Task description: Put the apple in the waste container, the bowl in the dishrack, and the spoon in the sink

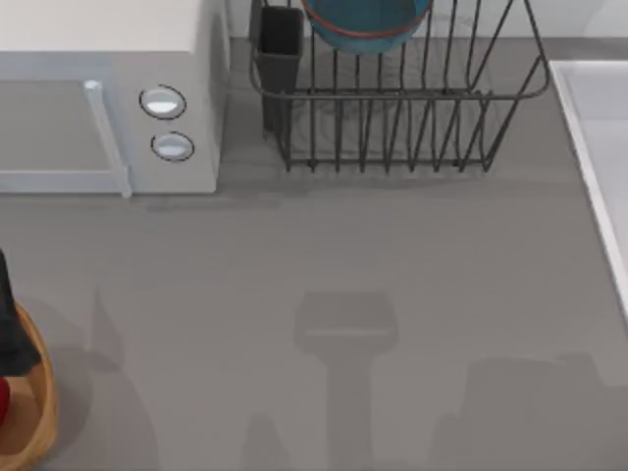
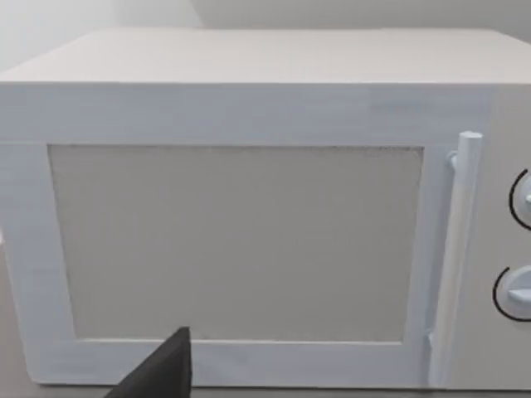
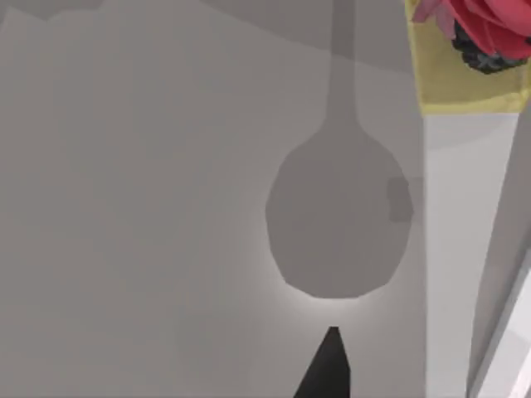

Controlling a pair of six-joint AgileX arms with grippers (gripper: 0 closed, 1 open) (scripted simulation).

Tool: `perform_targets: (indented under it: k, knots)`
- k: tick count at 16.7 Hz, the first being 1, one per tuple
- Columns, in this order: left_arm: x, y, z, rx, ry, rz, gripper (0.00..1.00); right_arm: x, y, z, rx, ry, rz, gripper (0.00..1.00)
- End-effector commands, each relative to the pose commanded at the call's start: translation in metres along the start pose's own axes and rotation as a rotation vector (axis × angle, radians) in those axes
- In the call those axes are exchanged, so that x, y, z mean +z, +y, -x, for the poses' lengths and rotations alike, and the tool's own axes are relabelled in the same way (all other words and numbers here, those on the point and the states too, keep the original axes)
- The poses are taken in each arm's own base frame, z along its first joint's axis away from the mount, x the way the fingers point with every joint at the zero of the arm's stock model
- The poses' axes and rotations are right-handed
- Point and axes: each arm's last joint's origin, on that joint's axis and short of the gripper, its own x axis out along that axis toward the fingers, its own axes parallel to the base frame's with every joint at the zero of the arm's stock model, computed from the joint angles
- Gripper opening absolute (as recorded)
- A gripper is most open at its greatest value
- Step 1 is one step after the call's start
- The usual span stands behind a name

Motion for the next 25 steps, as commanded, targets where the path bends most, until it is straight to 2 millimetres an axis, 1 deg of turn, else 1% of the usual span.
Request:
perform_targets:
  k: [2, 4, 6, 10, 13, 15, 17, 20, 22, 25]
  knots:
    - [0.0, 0.0, 0.0, 0.0, 0.0, 0.0, 1.0, -0.008, -0.019, 0.005, 0.021, -0.009, 0.002, 0.0]
    - [0.0, 0.0, 0.0, 0.0, 0.0, 0.0, 1.0, -0.018, -0.045, 0.012, 0.042, -0.017, 0.006, 0.0]
    - [0.0, 0.0, 0.0, 0.0, 0.0, 0.0, 1.0, -0.03, -0.078, 0.02, 0.05, -0.019, 0.01, 0.0]
    - [0.0, 0.0, 0.0, 0.0, 0.0, 0.0, 1.0, -0.05, -0.154, 0.034, 0.026, -0.006, 0.016, 0.0]
    - [0.0, 0.0, 0.0, 0.0, 0.0, 0.0, 1.0, -0.057, -0.204, 0.033, -0.004, 0.006, 0.019, 0.0]
    - [0.0, 0.0, 0.0, 0.0, 0.0, 0.0, 1.0, -0.056, -0.229, 0.025, -0.017, 0.011, 0.018, 0.0]
    - [0.0, 0.0, 0.0, 0.0, 0.0, 0.0, 1.0, -0.054, -0.247, 0.013, -0.022, 0.012, 0.013, 0.0]
    - [0.0, 0.0, 0.0, 0.0, 0.0, 0.0, 1.0, -0.047, -0.264, -0.005, -0.021, 0.011, 0.005, 0.0]
    - [0.0, 0.0, 0.0, 0.0, 0.0, 0.0, 1.0, -0.044, -0.27, -0.011, -0.023, 0.011, 0.001, 0.0]
    - [0.0, 0.0, 0.0, 0.0, 0.0, 0.0, 1.0, -0.043, -0.271, -0.013, -0.023, 0.011, -0.001, 0.0]
